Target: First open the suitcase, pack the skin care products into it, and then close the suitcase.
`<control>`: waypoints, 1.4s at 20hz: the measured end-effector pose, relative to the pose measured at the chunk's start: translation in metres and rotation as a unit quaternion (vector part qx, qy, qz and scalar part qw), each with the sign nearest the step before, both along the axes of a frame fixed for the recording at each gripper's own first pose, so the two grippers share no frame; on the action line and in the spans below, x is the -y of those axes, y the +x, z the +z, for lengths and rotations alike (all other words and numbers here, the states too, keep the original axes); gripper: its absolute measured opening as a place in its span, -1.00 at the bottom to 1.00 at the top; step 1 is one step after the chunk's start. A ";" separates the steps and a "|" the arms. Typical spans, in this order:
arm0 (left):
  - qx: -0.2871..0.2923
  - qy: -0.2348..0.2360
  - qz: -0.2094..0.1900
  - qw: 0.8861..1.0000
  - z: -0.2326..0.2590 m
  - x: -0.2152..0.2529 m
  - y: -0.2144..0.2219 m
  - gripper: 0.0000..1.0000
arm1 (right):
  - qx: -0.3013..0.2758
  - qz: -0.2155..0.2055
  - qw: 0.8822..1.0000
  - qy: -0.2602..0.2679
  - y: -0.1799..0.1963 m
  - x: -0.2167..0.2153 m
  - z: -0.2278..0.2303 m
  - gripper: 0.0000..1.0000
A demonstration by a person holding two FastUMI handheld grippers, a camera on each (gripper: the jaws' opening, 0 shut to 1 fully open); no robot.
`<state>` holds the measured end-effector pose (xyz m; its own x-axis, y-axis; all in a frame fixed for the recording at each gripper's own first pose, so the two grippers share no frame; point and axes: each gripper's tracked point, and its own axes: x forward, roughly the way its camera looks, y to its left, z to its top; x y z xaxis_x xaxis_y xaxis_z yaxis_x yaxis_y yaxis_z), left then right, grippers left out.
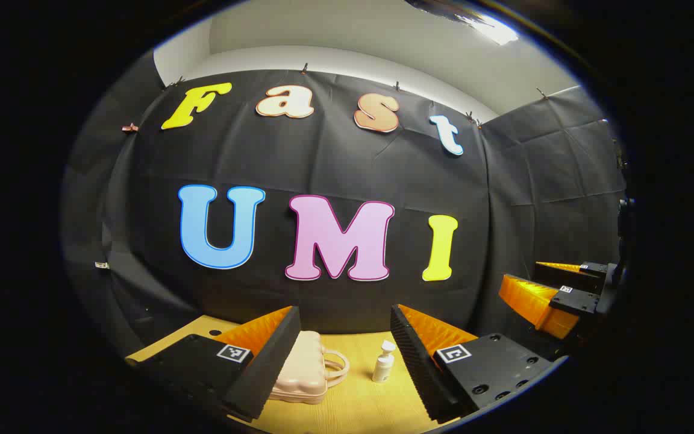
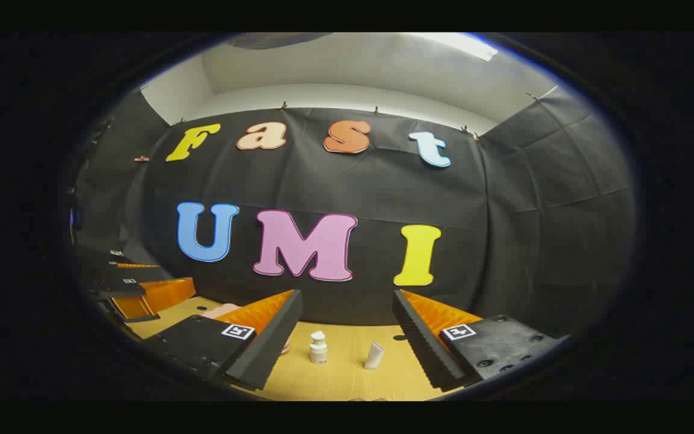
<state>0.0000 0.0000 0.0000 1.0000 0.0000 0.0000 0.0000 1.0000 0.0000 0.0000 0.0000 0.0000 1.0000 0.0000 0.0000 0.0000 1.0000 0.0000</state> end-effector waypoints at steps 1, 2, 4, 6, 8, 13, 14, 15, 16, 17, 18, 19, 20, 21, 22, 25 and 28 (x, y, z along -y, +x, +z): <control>-0.004 0.003 0.002 1.000 -0.002 -0.002 0.001 0.92 | 0.002 -0.001 1.000 -0.003 0.002 0.001 0.000 0.93; -0.007 0.007 0.005 1.000 -0.005 -0.005 0.002 0.92 | 0.003 -0.002 1.000 -0.005 0.003 0.002 0.000 0.93; -0.010 0.010 0.005 1.000 -0.006 -0.006 0.005 0.92 | 0.005 -0.002 1.000 -0.006 0.003 0.002 0.000 0.93; -0.009 0.010 0.005 1.000 -0.005 -0.009 0.007 0.93 | 0.004 -0.002 1.000 -0.006 0.006 0.001 -0.002 0.93; -0.010 0.009 0.005 1.000 -0.006 -0.009 0.010 0.92 | 0.005 -0.003 1.000 -0.006 0.006 0.000 -0.002 0.93; -0.018 0.009 0.016 1.000 -0.014 -0.019 0.018 0.92 | 0.007 -0.006 1.000 -0.009 0.007 -0.001 -0.002 0.93; -0.026 0.008 0.014 1.000 -0.020 -0.017 0.020 0.92 | 0.006 -0.007 1.000 -0.008 0.008 -0.002 -0.003 0.93; -0.035 0.005 0.010 0.999 -0.024 -0.017 0.022 0.93 | 0.005 -0.007 1.000 -0.008 0.009 -0.002 -0.005 0.93; -0.043 -0.001 0.008 0.999 -0.031 -0.017 0.024 0.92 | 0.004 -0.007 1.000 -0.008 0.010 -0.002 -0.006 0.93; -0.050 -0.010 0.007 0.999 -0.033 -0.018 0.026 0.92 | 0.003 -0.008 1.000 -0.010 0.010 0.000 -0.006 0.93; -0.053 -0.021 0.006 0.998 -0.035 -0.018 0.029 0.92 | 0.004 -0.009 1.000 -0.011 0.010 0.002 -0.006 0.93; -0.057 -0.031 0.004 0.998 -0.036 -0.019 0.034 0.93 | 0.004 -0.011 1.000 -0.014 0.012 0.004 -0.006 0.93; -0.062 -0.039 0.005 0.997 -0.040 -0.019 0.039 0.93 | 0.002 -0.012 1.000 -0.016 0.013 0.006 -0.008 0.92; -0.066 -0.043 0.007 0.997 -0.042 -0.020 0.044 0.92 | -0.001 -0.011 1.000 -0.019 0.014 0.007 -0.011 0.96; -0.070 -0.043 0.010 0.997 -0.045 -0.022 0.050 0.93 | -0.004 -0.010 1.000 -0.021 0.015 0.007 -0.013 0.96; -0.111 -0.026 0.012 0.993 -0.067 -0.026 0.088 0.92 | -0.015 -0.008 1.000 -0.019 0.026 0.015 -0.025 0.93; -0.145 -0.008 -0.017 0.989 -0.086 -0.016 0.120 0.93 | -0.020 -0.002 1.000 -0.020 0.039 0.020 -0.034 0.93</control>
<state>0.1196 0.0158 -0.0862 0.9573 -0.0353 -0.2869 0.0306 0.9993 -0.0209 0.0387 -0.0203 -0.0337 0.9992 -0.0043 -0.0403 0.0027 0.9992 -0.0396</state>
